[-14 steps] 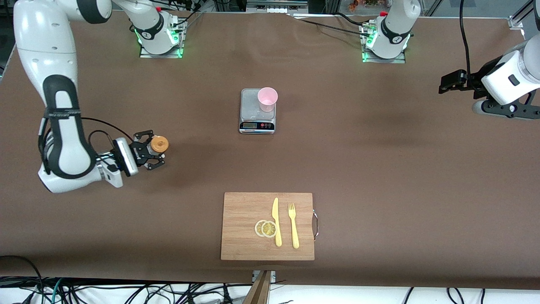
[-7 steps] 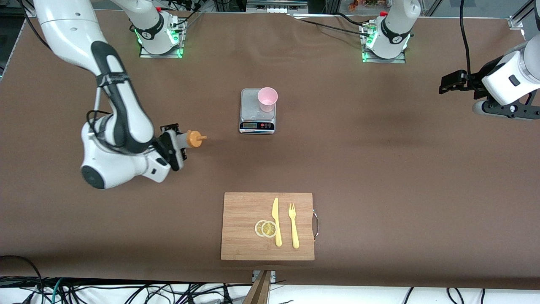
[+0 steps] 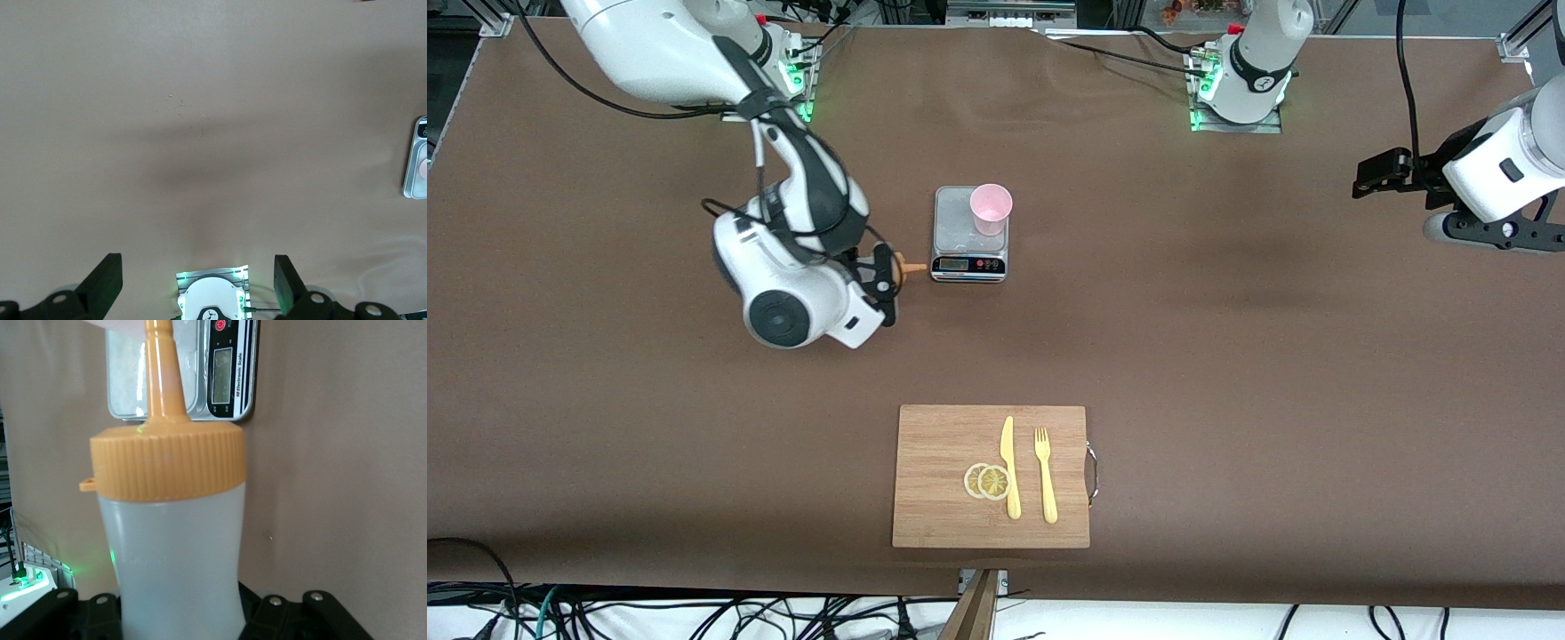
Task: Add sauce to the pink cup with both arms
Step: 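Carry the bottle over the pink cup and tip its nozzle down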
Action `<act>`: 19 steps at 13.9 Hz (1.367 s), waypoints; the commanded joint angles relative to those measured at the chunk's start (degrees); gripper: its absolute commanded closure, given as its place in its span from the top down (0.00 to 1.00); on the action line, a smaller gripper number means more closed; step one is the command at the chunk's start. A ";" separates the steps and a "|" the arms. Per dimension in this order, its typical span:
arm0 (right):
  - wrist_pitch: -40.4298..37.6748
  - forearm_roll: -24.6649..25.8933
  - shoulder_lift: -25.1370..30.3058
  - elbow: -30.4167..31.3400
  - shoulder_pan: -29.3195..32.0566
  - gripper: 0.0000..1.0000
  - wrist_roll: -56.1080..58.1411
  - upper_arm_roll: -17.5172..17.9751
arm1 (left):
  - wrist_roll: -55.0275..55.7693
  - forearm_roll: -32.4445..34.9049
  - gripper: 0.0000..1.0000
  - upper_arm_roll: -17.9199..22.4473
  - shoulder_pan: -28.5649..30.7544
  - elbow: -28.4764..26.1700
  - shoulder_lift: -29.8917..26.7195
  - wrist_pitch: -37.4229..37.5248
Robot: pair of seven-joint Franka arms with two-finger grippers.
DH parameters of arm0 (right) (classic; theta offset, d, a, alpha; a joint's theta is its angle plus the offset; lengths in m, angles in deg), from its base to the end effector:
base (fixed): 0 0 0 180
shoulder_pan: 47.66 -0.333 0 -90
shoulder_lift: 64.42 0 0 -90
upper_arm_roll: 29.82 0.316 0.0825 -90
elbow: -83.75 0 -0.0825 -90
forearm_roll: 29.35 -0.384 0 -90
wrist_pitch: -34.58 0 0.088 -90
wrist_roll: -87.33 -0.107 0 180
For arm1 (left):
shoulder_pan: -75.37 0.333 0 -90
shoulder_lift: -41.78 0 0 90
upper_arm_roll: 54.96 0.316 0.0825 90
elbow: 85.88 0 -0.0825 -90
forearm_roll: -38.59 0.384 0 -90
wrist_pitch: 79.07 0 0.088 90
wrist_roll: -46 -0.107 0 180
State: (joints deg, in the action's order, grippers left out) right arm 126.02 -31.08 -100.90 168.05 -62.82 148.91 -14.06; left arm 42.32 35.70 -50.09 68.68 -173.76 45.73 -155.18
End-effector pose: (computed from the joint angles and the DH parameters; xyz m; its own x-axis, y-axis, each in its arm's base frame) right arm 0.5707 0.3145 0.2890 -0.0399 0.9975 -0.0580 0.8656 0.0055 -0.5007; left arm 0.5456 -0.0252 0.5862 0.9579 -0.1053 -0.2670 -0.0920 -0.9938 0.0618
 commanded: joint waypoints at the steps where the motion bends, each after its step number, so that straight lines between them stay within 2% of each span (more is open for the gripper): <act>1: -0.82 4.44 1.33 0.60 -2.93 0.00 -6.72 1.72 | -1.42 1.31 1.00 -0.21 0.36 1.65 0.70 0.52; 5: -1.00 9.19 1.50 0.60 -7.59 0.00 -14.19 2.25 | -1.42 1.31 1.00 -0.21 0.36 1.65 0.70 0.52; 8: -5.20 11.39 1.59 0.60 -10.93 0.00 -18.23 2.51 | -1.42 1.31 1.00 -0.21 0.36 1.65 0.70 0.52; 14: -10.92 16.22 2.38 0.69 -11.56 0.00 -25.53 8.39 | -1.42 1.22 1.00 -0.21 0.36 1.65 0.70 0.52; 19: -12.78 19.82 2.29 0.95 -14.45 0.00 -28.88 8.93 | -1.42 1.22 1.00 -0.21 0.36 1.65 0.70 0.52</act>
State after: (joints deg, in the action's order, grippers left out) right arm 114.34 -13.56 -99.92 168.18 -76.08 121.57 -5.61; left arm 42.32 35.70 -50.09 68.73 -173.70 45.78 -155.18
